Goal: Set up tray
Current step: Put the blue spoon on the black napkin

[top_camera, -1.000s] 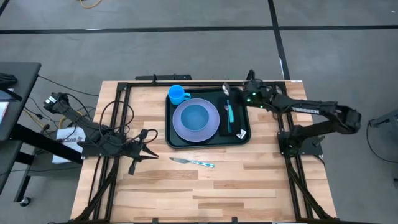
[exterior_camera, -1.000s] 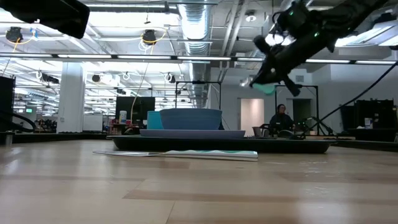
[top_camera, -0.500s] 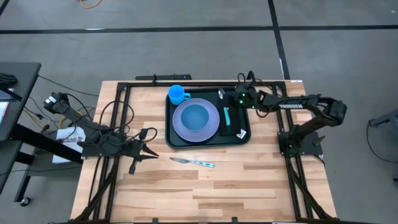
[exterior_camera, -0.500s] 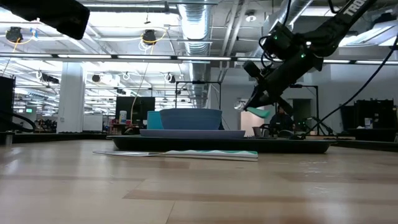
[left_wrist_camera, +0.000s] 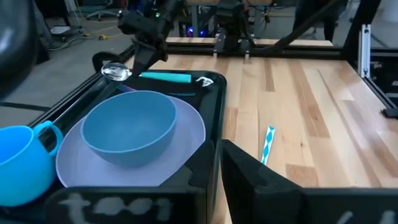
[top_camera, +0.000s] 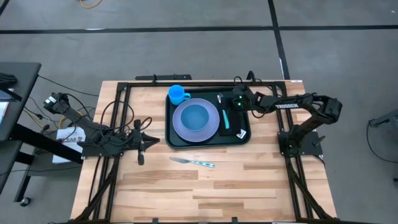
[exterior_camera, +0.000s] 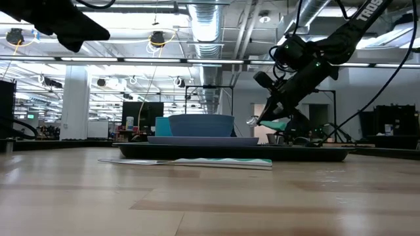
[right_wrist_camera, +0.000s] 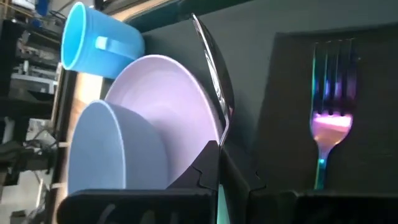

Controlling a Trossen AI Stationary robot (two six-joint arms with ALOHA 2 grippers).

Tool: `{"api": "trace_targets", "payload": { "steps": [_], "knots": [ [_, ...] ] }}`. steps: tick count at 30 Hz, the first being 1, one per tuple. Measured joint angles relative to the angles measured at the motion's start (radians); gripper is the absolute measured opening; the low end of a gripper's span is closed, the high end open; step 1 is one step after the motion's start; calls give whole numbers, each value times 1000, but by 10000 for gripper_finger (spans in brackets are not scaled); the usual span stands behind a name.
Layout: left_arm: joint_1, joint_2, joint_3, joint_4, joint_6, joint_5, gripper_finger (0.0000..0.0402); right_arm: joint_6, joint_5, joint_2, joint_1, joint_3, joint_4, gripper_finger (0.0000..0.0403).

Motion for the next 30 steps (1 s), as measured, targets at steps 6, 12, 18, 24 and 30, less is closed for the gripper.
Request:
{"api": "trace_targets", "payload": {
  "steps": [6,12,18,24,30],
  "knots": [
    [0,0,0,1,25,3,15,36,63,2,15,0,-12,0],
    [0,0,0,1,33,3,15,65,110,2,33,0,-41,0],
    [0,0,0,2,47,3,15,81,136,2,52,0,-47,0],
    [0,0,-1,2,57,3,15,92,168,2,53,0,-108,0],
    [0,0,-1,8,58,3,15,99,178,2,55,0,-105,0]
  ]
}}
